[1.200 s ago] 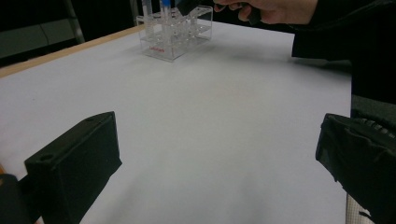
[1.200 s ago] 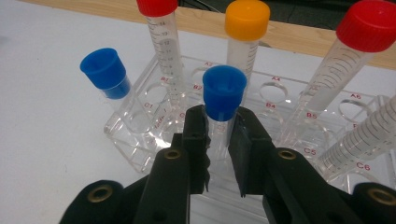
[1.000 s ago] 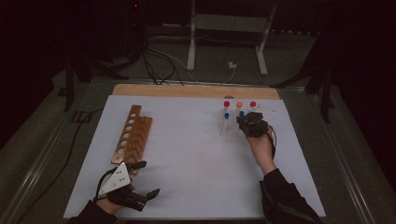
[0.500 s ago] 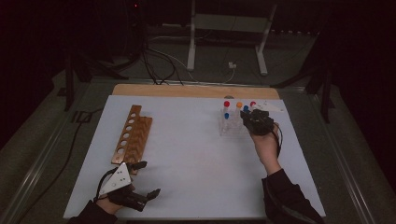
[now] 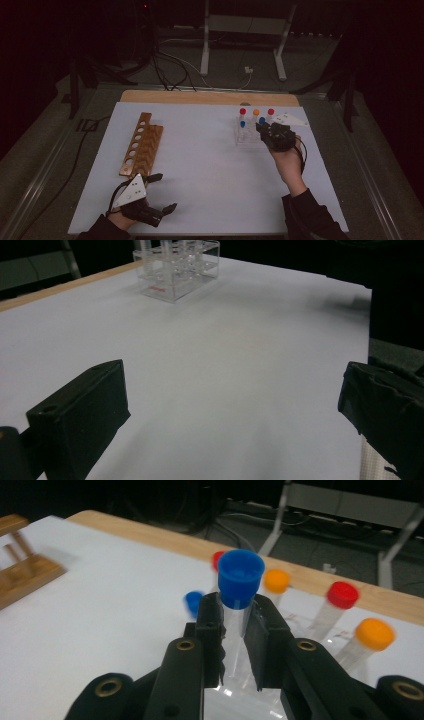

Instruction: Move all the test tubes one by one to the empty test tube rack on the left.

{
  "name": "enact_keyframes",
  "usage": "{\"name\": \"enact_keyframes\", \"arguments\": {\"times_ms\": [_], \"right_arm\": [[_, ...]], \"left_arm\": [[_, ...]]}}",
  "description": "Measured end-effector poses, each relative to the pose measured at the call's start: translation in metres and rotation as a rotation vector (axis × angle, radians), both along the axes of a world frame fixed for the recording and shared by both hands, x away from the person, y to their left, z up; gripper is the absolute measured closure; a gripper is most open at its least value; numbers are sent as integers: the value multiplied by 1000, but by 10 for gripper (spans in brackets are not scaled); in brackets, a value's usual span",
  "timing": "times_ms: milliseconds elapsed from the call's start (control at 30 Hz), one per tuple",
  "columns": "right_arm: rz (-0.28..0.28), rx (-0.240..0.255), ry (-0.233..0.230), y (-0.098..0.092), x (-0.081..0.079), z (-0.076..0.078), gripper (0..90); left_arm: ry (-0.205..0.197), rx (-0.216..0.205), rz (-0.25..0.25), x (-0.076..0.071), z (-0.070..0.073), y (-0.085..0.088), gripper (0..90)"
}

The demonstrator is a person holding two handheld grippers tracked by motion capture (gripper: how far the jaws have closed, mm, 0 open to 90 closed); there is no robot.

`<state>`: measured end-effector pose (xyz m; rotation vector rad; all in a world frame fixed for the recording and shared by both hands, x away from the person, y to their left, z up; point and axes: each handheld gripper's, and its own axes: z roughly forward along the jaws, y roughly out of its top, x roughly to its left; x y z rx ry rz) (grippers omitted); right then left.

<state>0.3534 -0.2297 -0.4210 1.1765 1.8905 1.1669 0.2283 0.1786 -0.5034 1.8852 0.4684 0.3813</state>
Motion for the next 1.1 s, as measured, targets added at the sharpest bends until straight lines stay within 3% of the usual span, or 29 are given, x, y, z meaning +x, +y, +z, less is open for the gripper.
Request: {"name": "enact_keyframes", "arguments": {"times_ms": [333,400,567,700,933,1000,1100], "right_arm": [[109,-44,36,14,-28,-14,766],[130,-53,47,17,-33,-17,766],[182,-68,72,25,-47,-26,766],[218,-72,74,31,-58,-28,766],[274,-78,77,40,-71,-31,766],[295,-86,78,44,-74,-33,766],[310,-86,79,48,-77,-33,766]], "left_arm": [[10,-17,-42,0,10,-16,5],[29,-40,-48,2,16,-21,5],[47,-36,-59,6,29,-34,5],[56,-59,-66,12,39,-46,5],[64,-63,-67,20,52,-61,5],[68,-42,-79,25,57,-68,6],[64,-55,-76,29,61,-75,6]]}}
